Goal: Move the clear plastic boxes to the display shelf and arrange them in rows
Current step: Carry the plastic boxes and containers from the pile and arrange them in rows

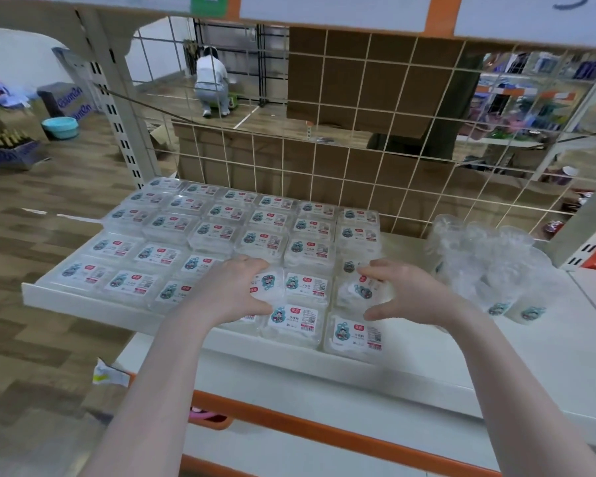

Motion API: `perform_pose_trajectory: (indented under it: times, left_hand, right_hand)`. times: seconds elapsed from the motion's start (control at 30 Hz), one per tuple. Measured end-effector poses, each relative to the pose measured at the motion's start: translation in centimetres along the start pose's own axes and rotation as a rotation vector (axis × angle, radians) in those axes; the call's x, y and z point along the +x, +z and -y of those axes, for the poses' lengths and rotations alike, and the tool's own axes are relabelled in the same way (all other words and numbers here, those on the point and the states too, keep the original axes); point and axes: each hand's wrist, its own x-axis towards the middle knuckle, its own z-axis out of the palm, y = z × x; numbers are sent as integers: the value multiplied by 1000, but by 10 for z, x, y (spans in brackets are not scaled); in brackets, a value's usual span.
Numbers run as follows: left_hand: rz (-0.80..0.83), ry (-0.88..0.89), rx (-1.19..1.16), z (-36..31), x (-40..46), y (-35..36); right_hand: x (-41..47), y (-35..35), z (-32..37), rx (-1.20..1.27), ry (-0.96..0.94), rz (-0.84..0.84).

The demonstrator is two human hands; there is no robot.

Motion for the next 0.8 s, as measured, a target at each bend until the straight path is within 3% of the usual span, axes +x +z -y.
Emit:
perform_pose_trajectory:
  times: [0.1, 0.4, 0.8]
  left_hand:
    - [0, -3, 3, 1, -1, 0]
    - [-27, -3, 5, 7, -4, -5]
    - [-70, -62, 3, 18, -13, -11]
  right_hand:
    - [-3, 10, 8, -62, 97, -129]
    - [2, 20, 13, -142, 229, -305]
    - [21, 30, 13, -38, 209, -479]
